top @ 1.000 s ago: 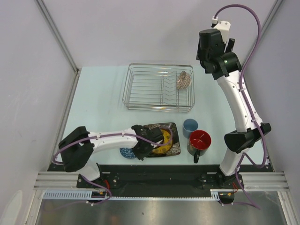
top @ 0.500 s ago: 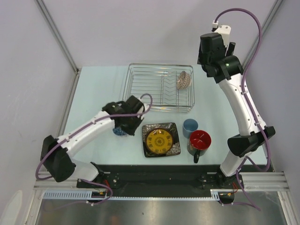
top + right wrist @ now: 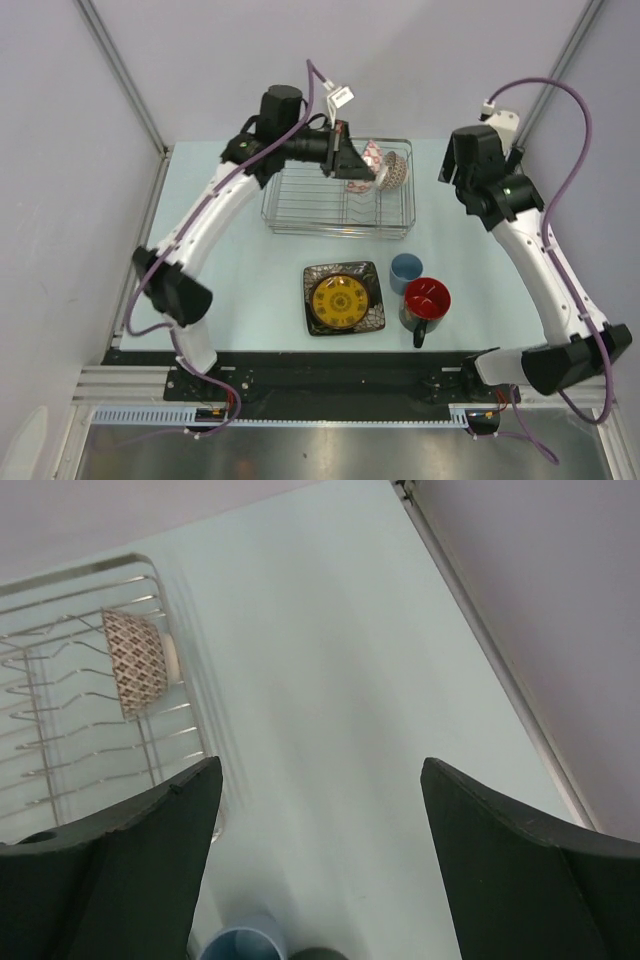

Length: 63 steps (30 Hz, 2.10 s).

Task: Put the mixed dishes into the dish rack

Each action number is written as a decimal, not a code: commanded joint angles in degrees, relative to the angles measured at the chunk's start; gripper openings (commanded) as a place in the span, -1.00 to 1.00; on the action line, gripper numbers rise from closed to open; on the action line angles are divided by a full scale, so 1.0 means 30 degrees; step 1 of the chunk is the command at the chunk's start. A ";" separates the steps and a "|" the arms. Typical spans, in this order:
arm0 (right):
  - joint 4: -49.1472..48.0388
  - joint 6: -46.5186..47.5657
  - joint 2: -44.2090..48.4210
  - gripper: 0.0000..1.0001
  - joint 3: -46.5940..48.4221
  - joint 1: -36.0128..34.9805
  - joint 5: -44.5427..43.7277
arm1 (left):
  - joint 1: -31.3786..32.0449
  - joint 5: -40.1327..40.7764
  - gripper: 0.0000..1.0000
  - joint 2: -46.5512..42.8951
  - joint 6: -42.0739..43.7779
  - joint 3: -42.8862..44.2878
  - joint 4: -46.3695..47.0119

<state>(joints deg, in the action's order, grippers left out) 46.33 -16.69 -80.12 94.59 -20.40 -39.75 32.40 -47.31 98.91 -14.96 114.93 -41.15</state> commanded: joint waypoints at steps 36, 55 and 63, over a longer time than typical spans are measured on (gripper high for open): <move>-0.2493 -0.3138 0.6081 0.74 -0.4488 0.0502 0.2379 | 0.1093 0.3404 -1.00 1.1267 -1.1829 -0.0166 1.6058; -0.1849 -0.3607 0.6081 0.75 -0.3405 0.0444 0.2907 | 0.1123 0.3876 -0.99 1.2292 -1.1654 -0.0490 1.5326; -0.1380 -0.3548 0.5700 0.75 -0.2554 0.0239 0.2849 | 0.1152 0.4432 -0.99 1.2936 -1.0483 -0.0284 1.4800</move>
<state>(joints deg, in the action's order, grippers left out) 42.19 -26.41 -63.00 83.99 -19.25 -30.96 35.79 -35.73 137.82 -49.25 112.90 1.93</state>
